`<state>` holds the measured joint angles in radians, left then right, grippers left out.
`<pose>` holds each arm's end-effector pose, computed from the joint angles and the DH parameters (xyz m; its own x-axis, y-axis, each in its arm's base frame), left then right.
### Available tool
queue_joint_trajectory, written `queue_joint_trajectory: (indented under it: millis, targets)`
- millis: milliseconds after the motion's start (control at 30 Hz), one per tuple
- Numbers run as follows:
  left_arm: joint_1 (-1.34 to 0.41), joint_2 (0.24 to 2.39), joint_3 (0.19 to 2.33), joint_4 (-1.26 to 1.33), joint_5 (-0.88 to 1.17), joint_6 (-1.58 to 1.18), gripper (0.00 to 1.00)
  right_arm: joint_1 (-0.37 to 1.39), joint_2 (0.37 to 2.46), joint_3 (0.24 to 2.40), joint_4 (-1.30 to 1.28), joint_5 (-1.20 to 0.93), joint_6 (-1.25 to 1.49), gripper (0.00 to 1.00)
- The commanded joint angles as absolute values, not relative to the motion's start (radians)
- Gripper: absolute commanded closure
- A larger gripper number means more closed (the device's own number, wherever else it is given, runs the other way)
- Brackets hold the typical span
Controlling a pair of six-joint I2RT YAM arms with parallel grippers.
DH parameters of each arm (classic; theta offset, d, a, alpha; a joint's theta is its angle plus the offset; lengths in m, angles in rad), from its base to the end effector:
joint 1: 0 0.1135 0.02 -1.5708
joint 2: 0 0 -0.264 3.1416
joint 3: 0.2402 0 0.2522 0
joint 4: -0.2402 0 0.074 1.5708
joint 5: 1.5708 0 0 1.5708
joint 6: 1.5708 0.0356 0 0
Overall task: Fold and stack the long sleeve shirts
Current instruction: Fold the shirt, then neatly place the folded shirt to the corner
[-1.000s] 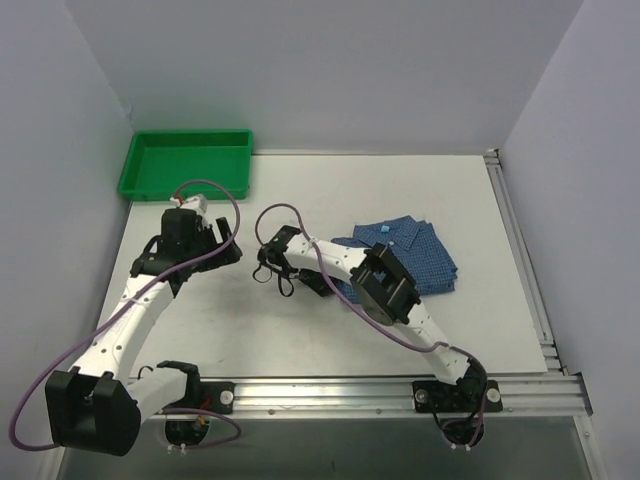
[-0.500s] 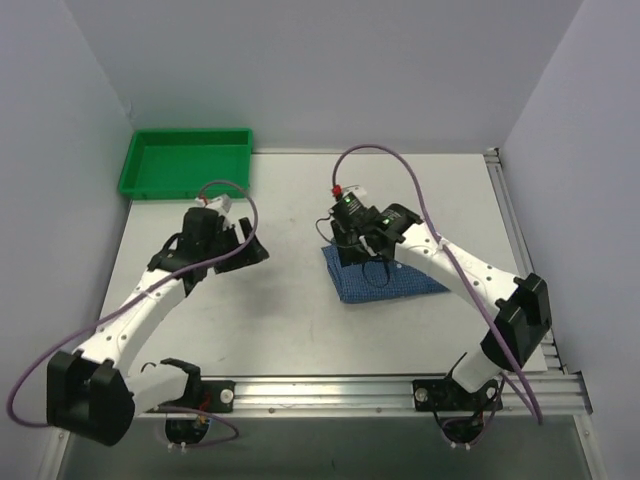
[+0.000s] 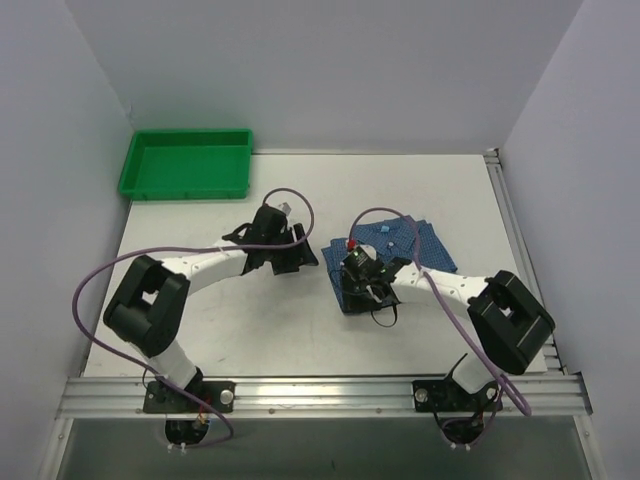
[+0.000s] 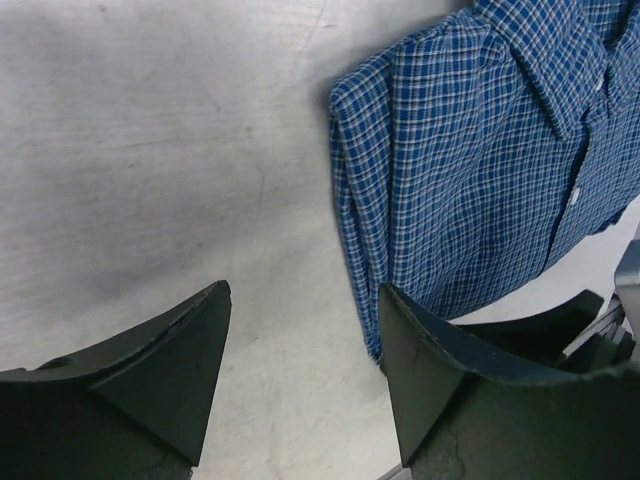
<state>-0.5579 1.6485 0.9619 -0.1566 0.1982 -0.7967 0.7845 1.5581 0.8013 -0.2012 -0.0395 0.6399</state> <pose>0.2851 -0.1862 0.1865 -0.8935 -0.2688 -0.3598 -0.0125 0.8157 -0.5784 0.2106 0.2122 0.1633 -0.8955 -0.0509 -0.4421 -0.2334 0.8995 0.3693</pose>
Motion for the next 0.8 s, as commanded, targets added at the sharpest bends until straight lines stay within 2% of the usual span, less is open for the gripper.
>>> queue_joint_trajectory:
  millis: [0, 133, 267, 333, 533, 767]
  targets:
    - [-0.572, 1.689, 1.019, -0.034, 0.212, -0.841, 0.31, 0.785, 1.508, 0.801, -0.155, -0.075, 0.661, 0.61]
    - [-0.575, 1.755, 1.032, 0.020, 0.232, -0.853, 0.36, 0.785, 1.410, 0.888, -0.244, -0.028, 0.608, 0.59]
    - [-0.575, 1.796, 1.049, 0.046, 0.236, -0.861, 0.41, 0.763, 1.400, 1.018, -0.305, 0.070, 0.565, 0.57]
    - [-0.575, 1.815, 1.054, 0.081, 0.251, -0.876, 0.46, 0.743, 1.431, 1.087, -0.310, 0.116, 0.558, 0.55]
    - [-0.578, 1.871, 1.054, 0.166, 0.278, -0.920, 0.47, 0.689, 1.583, 1.227, -0.314, 0.182, 0.586, 0.52]
    - [-0.577, 1.933, 1.048, 0.224, 0.308, -0.942, 0.48, 0.647, 1.739, 1.338, -0.292, 0.135, 0.597, 0.52]
